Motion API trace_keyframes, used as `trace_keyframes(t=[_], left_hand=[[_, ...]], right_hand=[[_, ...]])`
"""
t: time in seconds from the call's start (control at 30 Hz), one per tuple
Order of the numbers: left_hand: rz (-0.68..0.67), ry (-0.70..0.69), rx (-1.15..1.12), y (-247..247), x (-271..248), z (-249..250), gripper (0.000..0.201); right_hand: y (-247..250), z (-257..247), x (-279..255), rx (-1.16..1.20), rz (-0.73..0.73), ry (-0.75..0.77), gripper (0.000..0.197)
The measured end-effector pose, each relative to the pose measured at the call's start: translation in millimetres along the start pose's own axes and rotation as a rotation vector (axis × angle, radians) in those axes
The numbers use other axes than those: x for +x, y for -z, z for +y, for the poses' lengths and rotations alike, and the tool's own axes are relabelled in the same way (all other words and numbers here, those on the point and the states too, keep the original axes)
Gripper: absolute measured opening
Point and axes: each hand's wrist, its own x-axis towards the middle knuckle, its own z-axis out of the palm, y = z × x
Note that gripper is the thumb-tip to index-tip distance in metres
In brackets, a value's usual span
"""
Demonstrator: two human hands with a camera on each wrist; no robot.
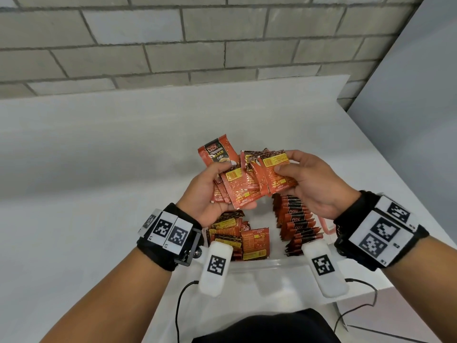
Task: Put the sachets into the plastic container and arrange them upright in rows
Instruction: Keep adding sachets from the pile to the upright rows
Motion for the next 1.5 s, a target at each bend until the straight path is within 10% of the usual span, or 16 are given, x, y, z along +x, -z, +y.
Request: trace_keyframes(t=[0.6,0.97,1.5], left_hand=[[0.050,-0.041,0.046,3.1,-0.8,-0.5,0.027],[-0.073,-0.049,0.460,-2.5,-1.7,-5.3,0.032],[-0.025,-0.101,0.309,-11.8,-1.3,1.7,0.024]], right_hand=[[2.7,3.3,-2.0,-0.023,-0.051,0.016,0.024],[0.2,-4.2,1.1,-0.030,-0.130,-0.069,0.024],[-1.4,-6.4,-1.0,0.021,-0.117,-0.049,0.028]])
